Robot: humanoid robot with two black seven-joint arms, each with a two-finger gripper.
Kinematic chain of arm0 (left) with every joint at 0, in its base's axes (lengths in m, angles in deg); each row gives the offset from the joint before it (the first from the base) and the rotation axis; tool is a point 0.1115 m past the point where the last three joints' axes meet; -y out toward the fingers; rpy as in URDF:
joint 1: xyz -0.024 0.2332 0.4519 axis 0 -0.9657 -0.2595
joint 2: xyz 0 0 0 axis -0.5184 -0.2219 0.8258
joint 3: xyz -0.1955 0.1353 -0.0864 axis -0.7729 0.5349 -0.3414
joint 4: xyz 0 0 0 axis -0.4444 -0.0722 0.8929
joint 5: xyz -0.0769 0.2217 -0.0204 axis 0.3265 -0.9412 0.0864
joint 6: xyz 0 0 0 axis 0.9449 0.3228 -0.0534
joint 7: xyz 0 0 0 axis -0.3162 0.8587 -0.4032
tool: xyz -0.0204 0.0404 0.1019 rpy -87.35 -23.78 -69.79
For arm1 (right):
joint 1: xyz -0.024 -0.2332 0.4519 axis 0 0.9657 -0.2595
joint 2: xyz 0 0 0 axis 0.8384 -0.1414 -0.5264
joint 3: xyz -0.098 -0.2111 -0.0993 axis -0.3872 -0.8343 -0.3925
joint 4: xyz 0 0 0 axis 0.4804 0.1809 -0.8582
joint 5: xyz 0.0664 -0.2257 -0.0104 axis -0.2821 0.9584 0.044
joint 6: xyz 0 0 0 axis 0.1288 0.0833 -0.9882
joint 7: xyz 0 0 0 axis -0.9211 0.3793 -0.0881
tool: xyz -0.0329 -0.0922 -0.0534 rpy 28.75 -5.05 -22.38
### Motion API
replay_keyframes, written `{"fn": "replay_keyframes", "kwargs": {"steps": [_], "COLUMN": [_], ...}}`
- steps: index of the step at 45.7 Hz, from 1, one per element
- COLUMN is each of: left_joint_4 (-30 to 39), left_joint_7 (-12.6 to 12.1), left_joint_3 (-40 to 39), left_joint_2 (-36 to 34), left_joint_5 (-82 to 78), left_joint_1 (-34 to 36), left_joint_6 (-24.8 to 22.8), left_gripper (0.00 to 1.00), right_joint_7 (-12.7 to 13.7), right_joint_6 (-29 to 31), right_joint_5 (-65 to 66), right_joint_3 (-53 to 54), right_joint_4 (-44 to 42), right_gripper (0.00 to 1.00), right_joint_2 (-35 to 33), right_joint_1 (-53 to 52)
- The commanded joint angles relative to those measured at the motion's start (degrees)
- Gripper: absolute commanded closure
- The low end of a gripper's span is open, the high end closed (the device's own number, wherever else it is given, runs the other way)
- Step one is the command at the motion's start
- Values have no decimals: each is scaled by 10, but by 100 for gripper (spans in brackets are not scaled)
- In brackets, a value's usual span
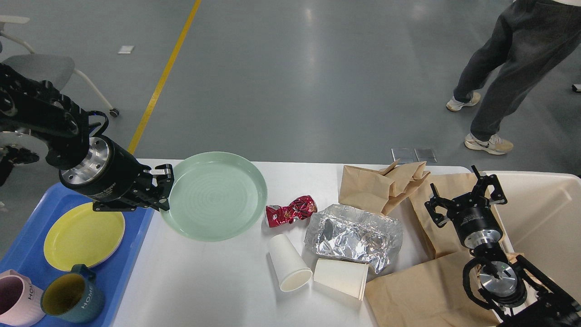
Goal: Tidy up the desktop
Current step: 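Lift the green plate and lay it onto the yellow plate in the tray, then release the green plate and pull the left gripper back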
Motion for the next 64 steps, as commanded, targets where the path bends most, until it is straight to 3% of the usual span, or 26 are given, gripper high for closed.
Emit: {"fn": "replay_keyframes", "kwargs": {"steps": [1, 11, 18, 26, 38, 48, 64], "left_joint_4": [-14, -131, -253, -391, -562, -624, -624], "left_joint_7": [1, -15, -63, -112, -111, -117, -119], "left_joint_3": [30, 53, 27, -53, -194, -231, -249], "left_joint_2": [-11, -114, -190, -257, -269, -259, -260], "left_joint_5": [1, -10, -19, -28, -47, -47, -64], "left_joint_1": [-5, -89, -202, -366, -580, -663, -678], "left_joint_6": [-3, -3, -10, -11, 3, 5, 9], "left_gripper": [100, 100, 100, 100, 100, 100, 100], "right_joint_7": [0, 0, 0, 0, 0, 0, 0], "right_joint_6": [0, 0, 0, 0, 0, 0, 0], "right_joint_5": [0, 0, 0, 0, 0, 0, 0], "right_joint_3": [0, 0, 0, 0, 0, 0, 0], "right_joint_4": [0, 1, 1, 1, 0, 0, 0], "right_gripper": [0, 0, 0, 0, 0, 0, 0], "right_joint_2": [0, -1, 0, -1, 0, 0, 0], "right_joint_1": [0, 0, 0, 0, 0, 0, 0]}}
